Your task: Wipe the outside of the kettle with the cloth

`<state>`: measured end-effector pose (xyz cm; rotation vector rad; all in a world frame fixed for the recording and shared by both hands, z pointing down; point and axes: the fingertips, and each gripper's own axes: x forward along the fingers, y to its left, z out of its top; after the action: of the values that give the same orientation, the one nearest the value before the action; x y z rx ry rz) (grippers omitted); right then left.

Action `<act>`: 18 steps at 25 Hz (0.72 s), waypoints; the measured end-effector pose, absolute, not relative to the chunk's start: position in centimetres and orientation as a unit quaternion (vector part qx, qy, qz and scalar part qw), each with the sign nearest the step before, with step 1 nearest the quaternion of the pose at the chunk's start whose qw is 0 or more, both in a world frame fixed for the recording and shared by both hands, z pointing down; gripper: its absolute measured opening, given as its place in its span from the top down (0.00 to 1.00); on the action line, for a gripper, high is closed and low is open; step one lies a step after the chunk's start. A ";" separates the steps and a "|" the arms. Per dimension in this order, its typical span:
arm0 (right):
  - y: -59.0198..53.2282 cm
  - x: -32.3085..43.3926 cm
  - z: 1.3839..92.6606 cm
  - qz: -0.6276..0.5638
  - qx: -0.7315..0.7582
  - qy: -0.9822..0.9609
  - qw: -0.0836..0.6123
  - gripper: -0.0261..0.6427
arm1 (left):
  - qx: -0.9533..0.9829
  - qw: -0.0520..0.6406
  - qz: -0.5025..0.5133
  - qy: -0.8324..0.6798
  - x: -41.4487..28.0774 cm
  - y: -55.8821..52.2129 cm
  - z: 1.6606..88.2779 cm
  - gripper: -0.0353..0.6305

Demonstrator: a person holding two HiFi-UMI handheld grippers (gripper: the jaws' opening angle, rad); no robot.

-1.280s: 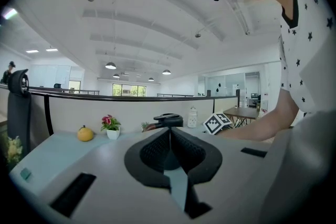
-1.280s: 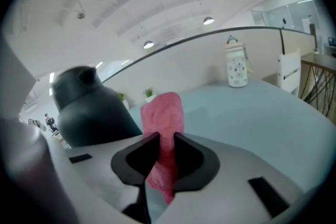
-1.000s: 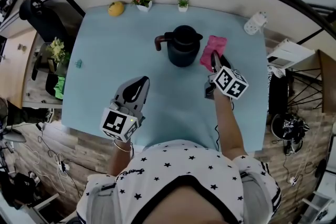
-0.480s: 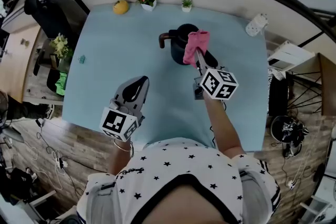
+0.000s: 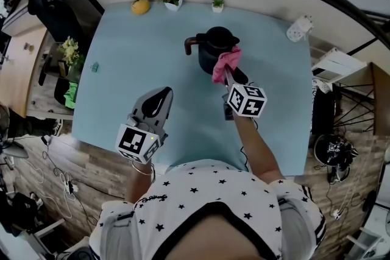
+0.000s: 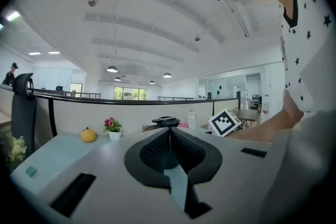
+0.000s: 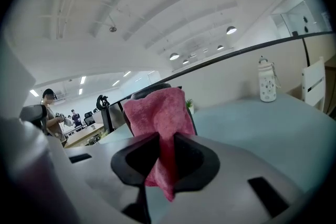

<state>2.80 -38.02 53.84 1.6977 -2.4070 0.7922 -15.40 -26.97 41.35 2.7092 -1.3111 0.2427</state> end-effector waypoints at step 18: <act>-37.8 2.3 62.0 0.304 0.547 -0.765 0.152 0.85 | 0.889 0.074 0.084 -0.444 -16.2 -27.5 42.4 0.90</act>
<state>2.34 -37.85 62.02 1.5692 -2.1963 0.8724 -16.19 -27.51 42.38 2.6679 -1.3319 0.2522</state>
